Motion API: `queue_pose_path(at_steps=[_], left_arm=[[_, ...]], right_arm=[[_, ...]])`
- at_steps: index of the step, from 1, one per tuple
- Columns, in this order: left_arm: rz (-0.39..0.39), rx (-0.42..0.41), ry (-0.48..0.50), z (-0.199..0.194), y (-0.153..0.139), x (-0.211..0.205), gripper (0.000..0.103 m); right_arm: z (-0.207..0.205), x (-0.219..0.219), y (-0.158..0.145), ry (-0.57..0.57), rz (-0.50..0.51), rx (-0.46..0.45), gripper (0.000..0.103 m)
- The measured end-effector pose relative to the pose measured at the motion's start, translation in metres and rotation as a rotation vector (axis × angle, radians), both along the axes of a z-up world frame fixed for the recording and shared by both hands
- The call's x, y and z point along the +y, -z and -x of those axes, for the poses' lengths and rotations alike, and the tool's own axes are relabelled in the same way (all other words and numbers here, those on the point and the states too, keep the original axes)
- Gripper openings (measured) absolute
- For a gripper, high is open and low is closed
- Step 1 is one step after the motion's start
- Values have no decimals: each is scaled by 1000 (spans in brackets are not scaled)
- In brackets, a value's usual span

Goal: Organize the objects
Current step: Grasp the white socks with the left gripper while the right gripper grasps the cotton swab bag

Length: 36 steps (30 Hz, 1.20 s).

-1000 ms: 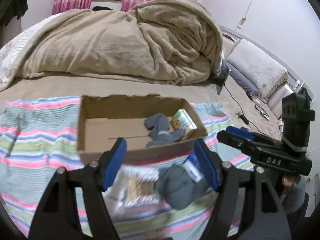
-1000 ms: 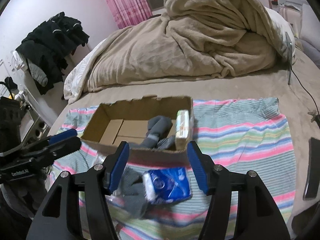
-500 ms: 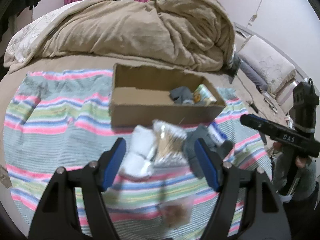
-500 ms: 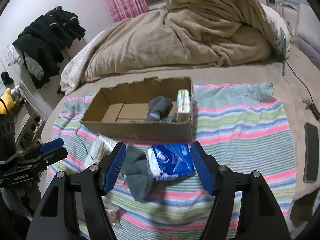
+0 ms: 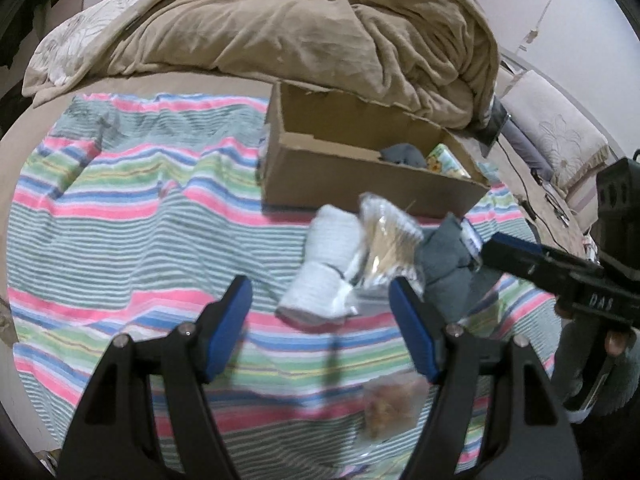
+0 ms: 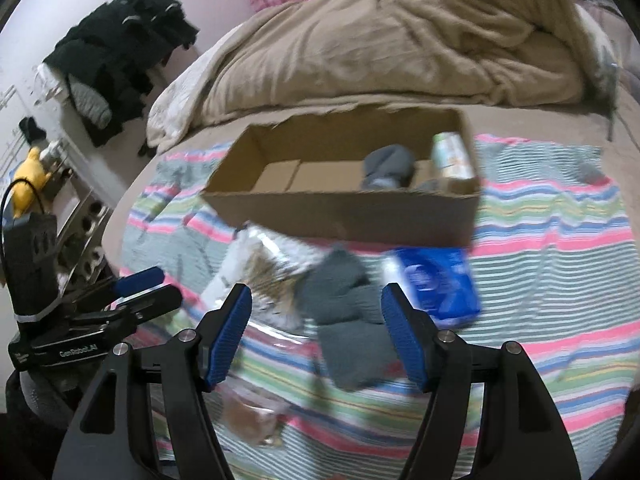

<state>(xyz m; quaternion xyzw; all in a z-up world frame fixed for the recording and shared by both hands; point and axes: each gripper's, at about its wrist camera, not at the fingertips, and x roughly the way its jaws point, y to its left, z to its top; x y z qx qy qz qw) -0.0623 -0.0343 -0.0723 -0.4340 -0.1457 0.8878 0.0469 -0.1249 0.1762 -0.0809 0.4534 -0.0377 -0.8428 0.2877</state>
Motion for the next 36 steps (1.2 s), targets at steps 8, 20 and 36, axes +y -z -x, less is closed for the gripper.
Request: queue_pose_path(at_steps=[8,20,36], left_arm=[[-14,-19,-23,2,13,-18,72],[-12,-41,-4,16,29,-17,72],[91,-62,109,53,47,28,44]], right_arm=[[5,-38,19,-55,-7,-48,71],[25,-59,45,-48,-37,-64,70],[11,-11,9,-56,80,-37,37]])
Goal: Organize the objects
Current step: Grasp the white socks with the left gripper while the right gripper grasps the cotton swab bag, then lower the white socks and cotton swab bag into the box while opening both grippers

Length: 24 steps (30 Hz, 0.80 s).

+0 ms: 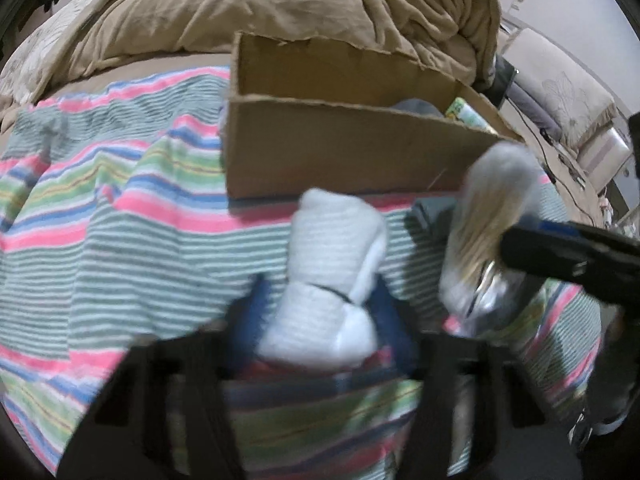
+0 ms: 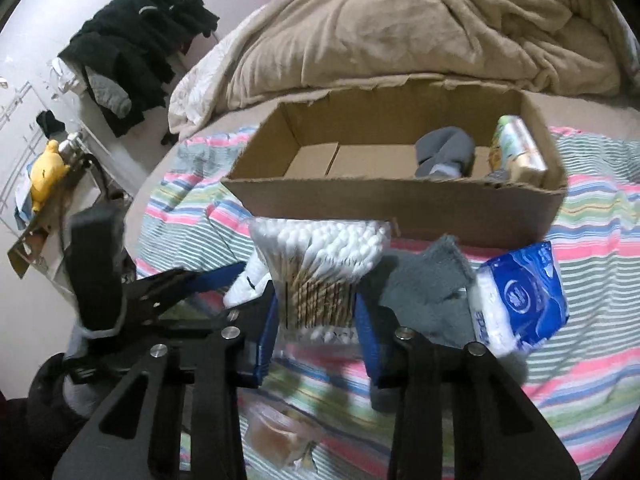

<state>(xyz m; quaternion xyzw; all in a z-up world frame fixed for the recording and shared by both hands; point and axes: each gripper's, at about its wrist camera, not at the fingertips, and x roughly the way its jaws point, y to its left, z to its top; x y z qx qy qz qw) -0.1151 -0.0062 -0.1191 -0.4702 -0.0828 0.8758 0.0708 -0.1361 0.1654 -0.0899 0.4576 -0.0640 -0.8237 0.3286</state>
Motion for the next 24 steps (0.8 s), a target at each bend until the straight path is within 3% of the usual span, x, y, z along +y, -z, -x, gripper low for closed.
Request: queue_pose_path(at_steps=[8,17,24], left_arm=[[-17,21,17,-7,-11,6,39],[-62,121,-13,-24,-61,-7,39],[-68,206,-25,-15,-98,-21,39]], right_arm=[[-8,16,-21,17,36,43,36],[-13,19,-57,16,87,121,36],[-1,18,-84,32,94,188,36]])
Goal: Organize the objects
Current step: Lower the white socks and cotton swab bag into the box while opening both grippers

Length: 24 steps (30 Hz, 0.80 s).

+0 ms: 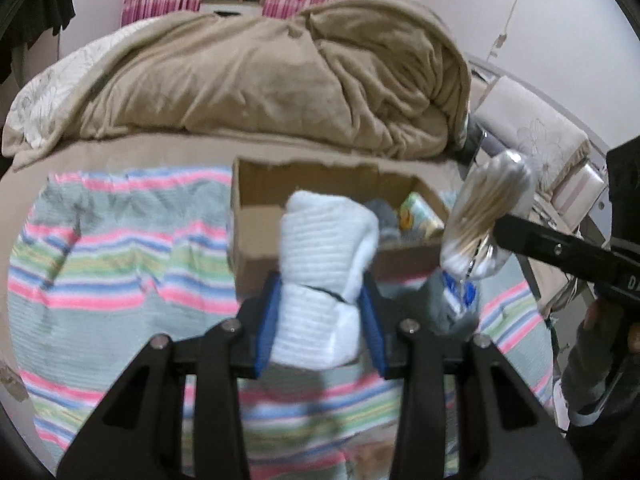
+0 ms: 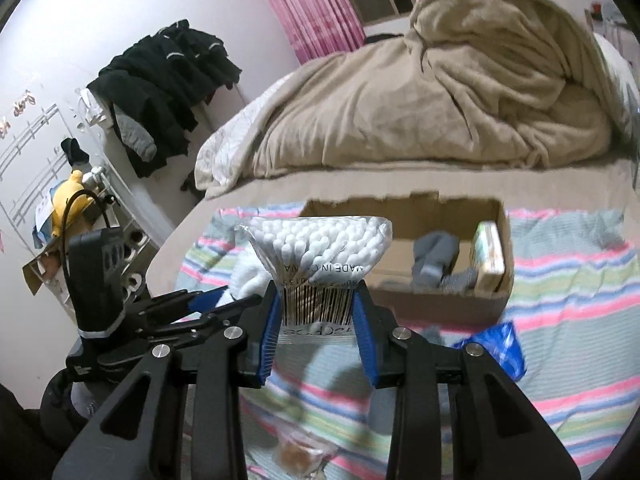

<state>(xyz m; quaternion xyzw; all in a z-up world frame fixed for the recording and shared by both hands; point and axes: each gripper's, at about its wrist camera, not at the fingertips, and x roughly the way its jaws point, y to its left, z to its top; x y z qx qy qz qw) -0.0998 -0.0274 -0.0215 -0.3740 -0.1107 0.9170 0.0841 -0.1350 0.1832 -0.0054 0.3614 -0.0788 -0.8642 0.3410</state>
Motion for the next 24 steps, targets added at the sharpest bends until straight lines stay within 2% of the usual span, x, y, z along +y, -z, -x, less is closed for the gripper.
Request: queue_pose_path(at_steps=[5,13,21,24], left_arm=[[-22,25,-26,16,-10,-12,39],[-65,26,-62,45,-6,-21,39],[-39,6,-59,80,12,-19,39],[-16,-44,-80,97,26,-19,40]], right_arm=[[18,-3,-7,9,-3,21,36],[51,-11,6,22,-13,0,36],[84,-24,33,29,-20,-59,36],[95,-30,46,20,-22,-95,36]])
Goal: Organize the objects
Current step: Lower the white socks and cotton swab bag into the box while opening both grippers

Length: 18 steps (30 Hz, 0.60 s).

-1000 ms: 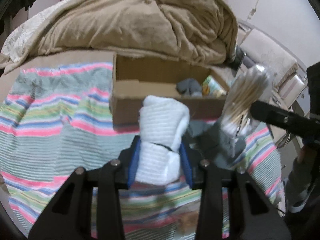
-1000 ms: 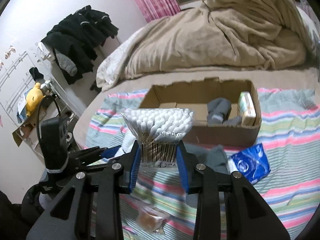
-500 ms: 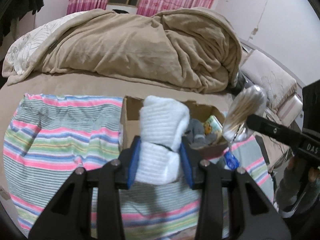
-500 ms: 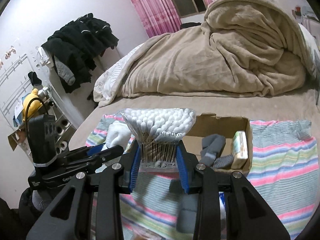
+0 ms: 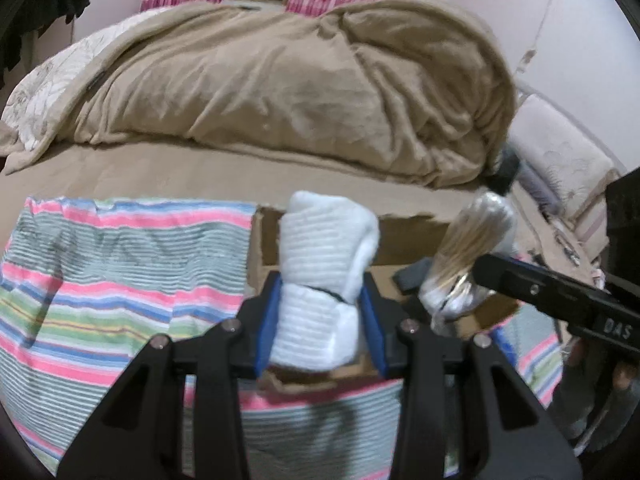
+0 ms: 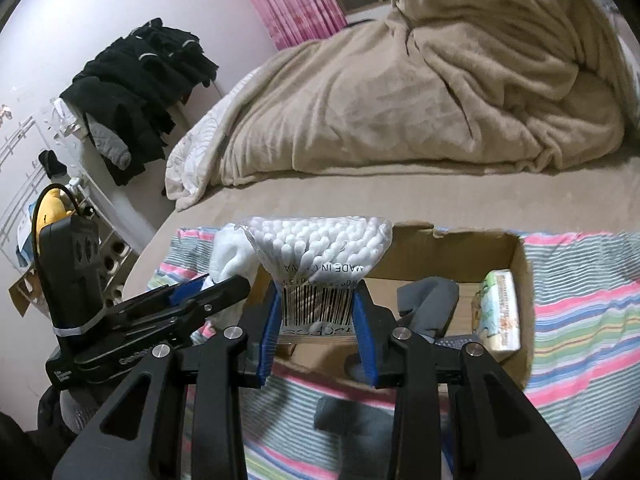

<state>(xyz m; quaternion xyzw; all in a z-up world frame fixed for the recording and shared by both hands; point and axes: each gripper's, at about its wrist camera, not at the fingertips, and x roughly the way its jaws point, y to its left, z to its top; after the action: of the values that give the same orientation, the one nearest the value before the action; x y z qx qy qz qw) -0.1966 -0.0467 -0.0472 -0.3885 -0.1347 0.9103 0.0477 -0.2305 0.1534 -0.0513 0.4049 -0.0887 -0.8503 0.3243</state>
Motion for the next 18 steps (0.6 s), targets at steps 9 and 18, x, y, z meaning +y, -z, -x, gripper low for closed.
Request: queue_pose_path(at_steps=[9,18], left_arm=[[23,-43,-29,10,17,-1,43],[32,-32,-23,-4,9,3,51]], right_arm=[[25,-23,37,-29,-40,-102,36],[25,-41,48,-43,-88,-129,54]])
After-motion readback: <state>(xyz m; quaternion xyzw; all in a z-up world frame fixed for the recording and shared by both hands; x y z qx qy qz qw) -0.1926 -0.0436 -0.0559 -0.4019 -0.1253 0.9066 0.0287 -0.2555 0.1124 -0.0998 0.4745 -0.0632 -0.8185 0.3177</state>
